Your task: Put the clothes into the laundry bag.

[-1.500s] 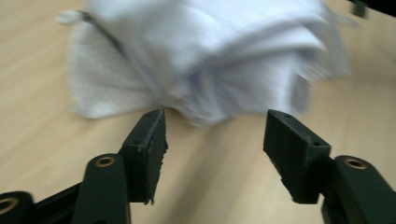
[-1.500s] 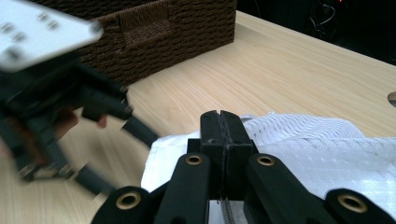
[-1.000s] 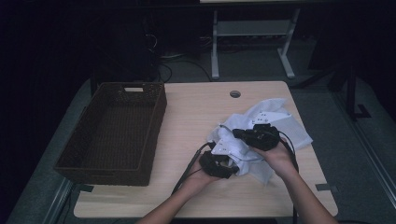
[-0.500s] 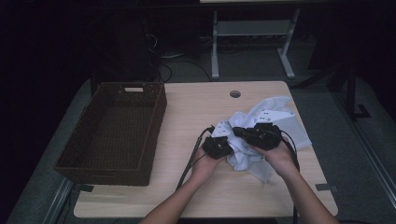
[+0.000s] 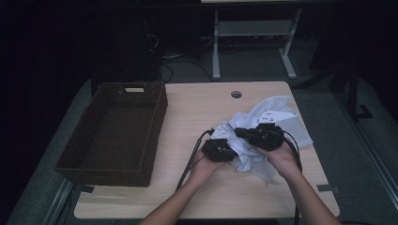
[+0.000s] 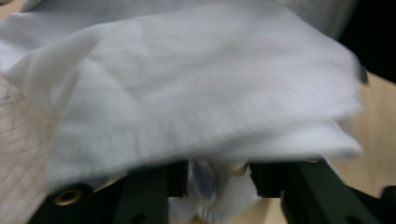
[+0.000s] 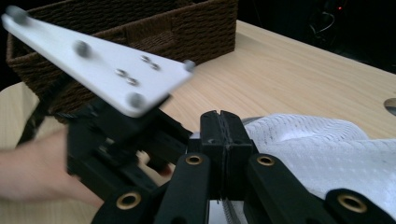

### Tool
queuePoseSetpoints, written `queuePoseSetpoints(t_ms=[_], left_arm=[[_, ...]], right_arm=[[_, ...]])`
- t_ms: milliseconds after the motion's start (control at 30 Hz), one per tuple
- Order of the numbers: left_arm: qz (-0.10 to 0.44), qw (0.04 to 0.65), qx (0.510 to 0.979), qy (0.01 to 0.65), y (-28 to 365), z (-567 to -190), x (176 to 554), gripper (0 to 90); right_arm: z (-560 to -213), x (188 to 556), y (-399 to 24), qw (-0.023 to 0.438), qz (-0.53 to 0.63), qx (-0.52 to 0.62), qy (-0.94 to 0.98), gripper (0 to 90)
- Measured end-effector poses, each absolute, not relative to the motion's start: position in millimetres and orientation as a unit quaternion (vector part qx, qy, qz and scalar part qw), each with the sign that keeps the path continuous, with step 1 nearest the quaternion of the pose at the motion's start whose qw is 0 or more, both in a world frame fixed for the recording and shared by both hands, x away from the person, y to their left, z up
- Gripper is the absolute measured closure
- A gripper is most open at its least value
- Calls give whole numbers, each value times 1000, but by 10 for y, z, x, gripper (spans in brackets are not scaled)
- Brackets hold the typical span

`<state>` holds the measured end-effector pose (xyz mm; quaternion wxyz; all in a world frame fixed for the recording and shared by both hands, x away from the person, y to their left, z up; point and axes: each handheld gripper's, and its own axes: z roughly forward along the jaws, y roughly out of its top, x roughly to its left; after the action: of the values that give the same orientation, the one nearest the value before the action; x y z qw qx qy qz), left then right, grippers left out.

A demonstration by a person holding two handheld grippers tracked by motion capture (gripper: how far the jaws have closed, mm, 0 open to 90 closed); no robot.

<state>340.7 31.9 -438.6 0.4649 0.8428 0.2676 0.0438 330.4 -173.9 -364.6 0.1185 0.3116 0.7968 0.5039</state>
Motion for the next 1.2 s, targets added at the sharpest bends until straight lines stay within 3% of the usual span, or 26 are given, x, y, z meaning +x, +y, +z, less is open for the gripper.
queuePoseSetpoints(t_ms=[167, 367, 500, 767, 867, 1000, 1200], left_arm=[[42, 453, 847, 275, 770, -4261, 3301, 524], [87, 438, 837, 315, 1151, -4206, 3432, 534], [104, 425, 834, 337, 1161, -4257, 3662, 541], [76, 407, 845, 340, 899, -4471, 4005, 539], [66, 397, 853, 332, 829, -4523, 4066, 632], [60, 390, 860, 324, 825, -4534, 4061, 882], [55, 397, 859, 318, 929, -4497, 3887, 889]], right_arm=[[-3670, 3268, -1718, 115, 498, 306, 803, 894], [-3733, 3237, -1727, 108, 490, 304, 810, 893], [-3764, 3213, -1738, 104, 485, 302, 814, 892], [-3815, 3211, -1817, 98, 485, 307, 813, 892], [-3813, 3219, -1820, 99, 485, 307, 813, 889], [-3826, 3221, -1824, 99, 483, 309, 813, 884], [-3832, 3216, -1878, 98, 484, 324, 807, 755]])
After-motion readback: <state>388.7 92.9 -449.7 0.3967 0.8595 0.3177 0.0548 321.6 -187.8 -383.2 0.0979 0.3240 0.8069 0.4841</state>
